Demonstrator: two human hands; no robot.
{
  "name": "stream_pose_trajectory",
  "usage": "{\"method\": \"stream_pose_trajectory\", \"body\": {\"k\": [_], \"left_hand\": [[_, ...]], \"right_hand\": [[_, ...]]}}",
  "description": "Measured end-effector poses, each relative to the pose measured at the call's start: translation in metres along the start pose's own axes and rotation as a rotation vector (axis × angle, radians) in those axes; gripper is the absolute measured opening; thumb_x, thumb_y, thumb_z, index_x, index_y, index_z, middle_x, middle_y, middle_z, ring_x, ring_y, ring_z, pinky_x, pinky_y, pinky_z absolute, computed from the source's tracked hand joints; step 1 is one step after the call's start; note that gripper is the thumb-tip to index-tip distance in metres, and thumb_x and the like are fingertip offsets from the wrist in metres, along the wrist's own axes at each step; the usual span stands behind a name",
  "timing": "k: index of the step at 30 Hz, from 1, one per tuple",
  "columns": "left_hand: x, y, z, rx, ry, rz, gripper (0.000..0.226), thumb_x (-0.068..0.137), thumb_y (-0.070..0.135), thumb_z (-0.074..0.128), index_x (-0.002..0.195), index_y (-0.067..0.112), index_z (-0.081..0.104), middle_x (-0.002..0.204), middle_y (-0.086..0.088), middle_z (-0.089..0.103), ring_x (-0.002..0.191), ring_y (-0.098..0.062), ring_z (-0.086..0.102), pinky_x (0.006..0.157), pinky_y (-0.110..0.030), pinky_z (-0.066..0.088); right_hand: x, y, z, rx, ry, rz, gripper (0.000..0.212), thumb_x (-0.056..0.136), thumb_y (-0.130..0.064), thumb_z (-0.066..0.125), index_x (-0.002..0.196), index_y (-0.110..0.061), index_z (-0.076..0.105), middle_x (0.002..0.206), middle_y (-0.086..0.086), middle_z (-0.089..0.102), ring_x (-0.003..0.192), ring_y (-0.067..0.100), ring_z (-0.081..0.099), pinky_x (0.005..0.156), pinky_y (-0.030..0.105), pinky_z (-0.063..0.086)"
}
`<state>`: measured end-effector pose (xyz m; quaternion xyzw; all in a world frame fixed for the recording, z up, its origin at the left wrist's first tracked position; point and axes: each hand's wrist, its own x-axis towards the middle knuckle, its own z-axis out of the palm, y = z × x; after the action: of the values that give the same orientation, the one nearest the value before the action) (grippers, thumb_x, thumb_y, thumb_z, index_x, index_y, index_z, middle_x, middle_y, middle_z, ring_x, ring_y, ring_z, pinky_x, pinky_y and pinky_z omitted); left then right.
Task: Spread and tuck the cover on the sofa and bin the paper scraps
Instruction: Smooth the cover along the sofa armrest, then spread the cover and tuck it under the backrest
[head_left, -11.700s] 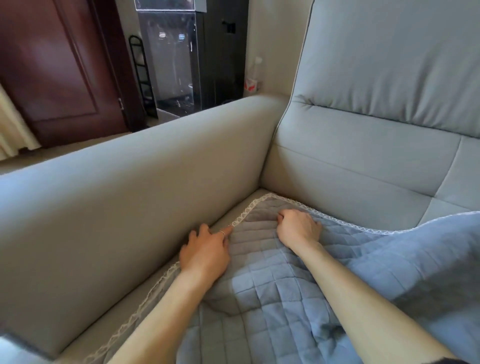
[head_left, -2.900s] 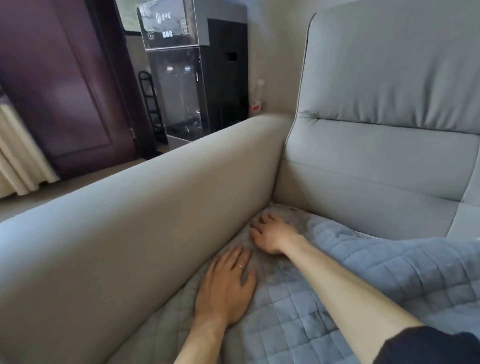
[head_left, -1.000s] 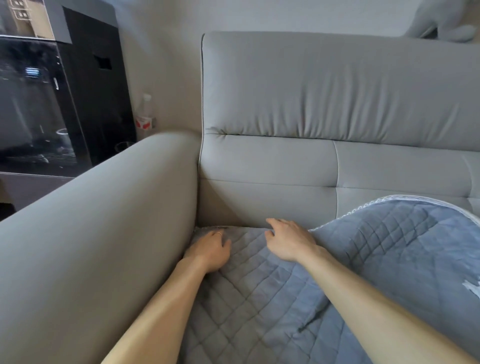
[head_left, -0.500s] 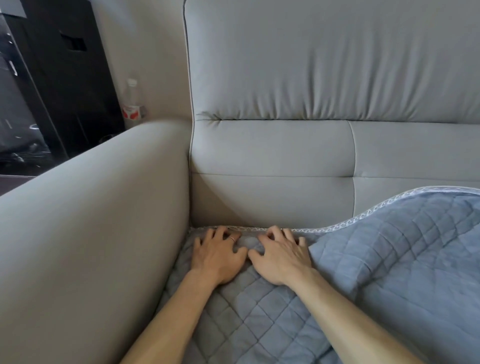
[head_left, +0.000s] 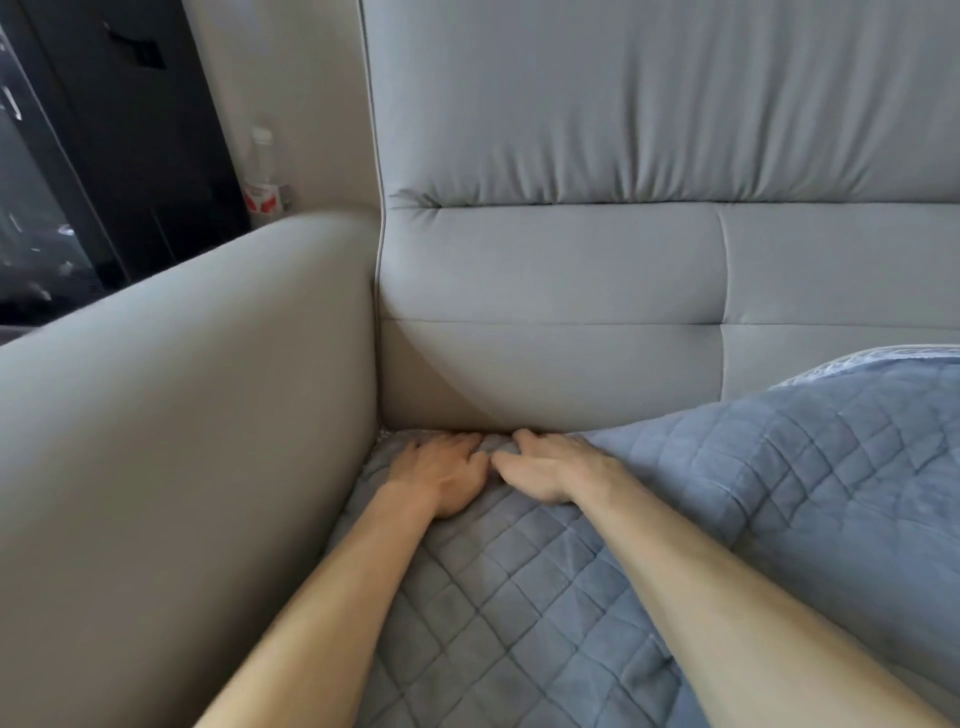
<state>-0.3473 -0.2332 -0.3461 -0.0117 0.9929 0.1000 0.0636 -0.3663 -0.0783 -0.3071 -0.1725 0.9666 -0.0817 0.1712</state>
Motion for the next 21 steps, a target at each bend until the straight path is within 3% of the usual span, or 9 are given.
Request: {"method": "stream_pose_trajectory", "body": {"k": [3,5,8,11,14,15,17,19,21], "left_hand": [[-0.016,0.001,0.038,0.008,0.094,-0.066,0.058,0.097,0.045,0.017,0.146,0.025,0.04,0.153,0.004,0.04,0.14,-0.015,0.034,0.115,-0.04,0.026],[-0.03,-0.004,0.038,0.008,0.229,-0.063,0.076,0.085,0.052,0.005,0.139,0.025,0.05,0.146,0.004,0.05,0.136,-0.014,0.042,0.11,-0.035,0.033],[-0.042,-0.024,0.015,0.0,0.278,-0.093,0.082,0.081,0.058,0.002,0.139,0.027,0.052,0.147,0.006,0.048,0.137,-0.013,0.041,0.11,-0.031,0.033],[-0.042,-0.024,0.008,0.086,0.212,-0.153,0.053,0.099,0.05,0.021,0.143,0.032,0.044,0.151,0.01,0.041,0.138,-0.013,0.038,0.111,-0.038,0.034],[-0.045,-0.009,-0.003,0.093,0.235,-0.234,0.046,0.102,0.044,0.022,0.141,0.034,0.045,0.147,0.007,0.047,0.132,-0.019,0.045,0.105,-0.041,0.037],[-0.049,-0.007,-0.007,0.07,0.243,-0.264,0.045,0.102,0.042,0.022,0.138,0.032,0.048,0.144,0.005,0.051,0.129,-0.022,0.049,0.104,-0.041,0.038],[-0.062,0.006,-0.015,0.019,0.28,-0.267,0.043,0.101,0.041,0.026,0.131,0.029,0.054,0.138,0.001,0.056,0.124,-0.026,0.052,0.102,-0.04,0.039],[-0.078,0.035,-0.021,-0.062,0.32,-0.207,0.044,0.098,0.045,0.03,0.132,0.029,0.054,0.138,0.0,0.055,0.125,-0.027,0.05,0.101,-0.041,0.038],[-0.094,0.082,-0.025,-0.115,0.384,-0.072,0.054,0.094,0.055,0.026,0.135,0.03,0.052,0.138,-0.001,0.056,0.127,-0.027,0.048,0.102,-0.042,0.037]], "right_hand": [[0.006,0.005,0.04,-0.045,0.095,-0.035,0.063,0.093,-0.054,0.026,0.144,-0.02,0.04,0.151,0.003,0.041,0.14,0.021,0.033,0.112,0.046,0.023],[0.001,0.0,0.052,-0.038,0.227,-0.05,0.061,0.094,-0.051,0.025,0.146,-0.021,0.039,0.153,-0.005,0.037,0.143,0.016,0.026,0.113,0.051,0.019],[-0.023,-0.019,0.045,-0.039,0.228,-0.089,0.063,0.096,-0.053,0.021,0.151,-0.024,0.028,0.161,-0.004,0.022,0.148,0.019,0.012,0.115,0.057,0.01],[-0.066,-0.005,0.034,-0.005,0.25,-0.194,0.06,0.096,-0.055,0.028,0.148,-0.026,0.035,0.158,-0.003,0.03,0.146,0.02,0.024,0.116,0.043,0.02],[-0.123,0.044,0.012,0.205,0.605,-0.236,0.047,0.094,-0.053,0.038,0.133,-0.032,0.053,0.134,-0.013,0.058,0.126,0.009,0.047,0.102,0.022,0.034],[-0.137,0.063,0.008,0.221,0.73,-0.212,0.044,0.092,-0.052,0.039,0.125,-0.032,0.058,0.123,-0.013,0.064,0.118,0.008,0.052,0.097,0.019,0.036],[-0.163,0.105,0.006,0.207,0.81,-0.065,0.044,0.088,-0.054,0.038,0.115,-0.03,0.063,0.111,-0.011,0.068,0.108,0.012,0.056,0.093,0.025,0.043],[-0.186,0.145,0.006,0.122,0.707,0.138,0.056,0.084,-0.061,0.03,0.117,-0.03,0.062,0.119,-0.009,0.067,0.113,0.018,0.057,0.095,0.033,0.044],[-0.21,0.182,0.011,-0.007,0.523,0.295,0.072,0.08,-0.071,0.016,0.132,-0.035,0.051,0.141,-0.011,0.054,0.13,0.017,0.045,0.105,0.035,0.035]]}}
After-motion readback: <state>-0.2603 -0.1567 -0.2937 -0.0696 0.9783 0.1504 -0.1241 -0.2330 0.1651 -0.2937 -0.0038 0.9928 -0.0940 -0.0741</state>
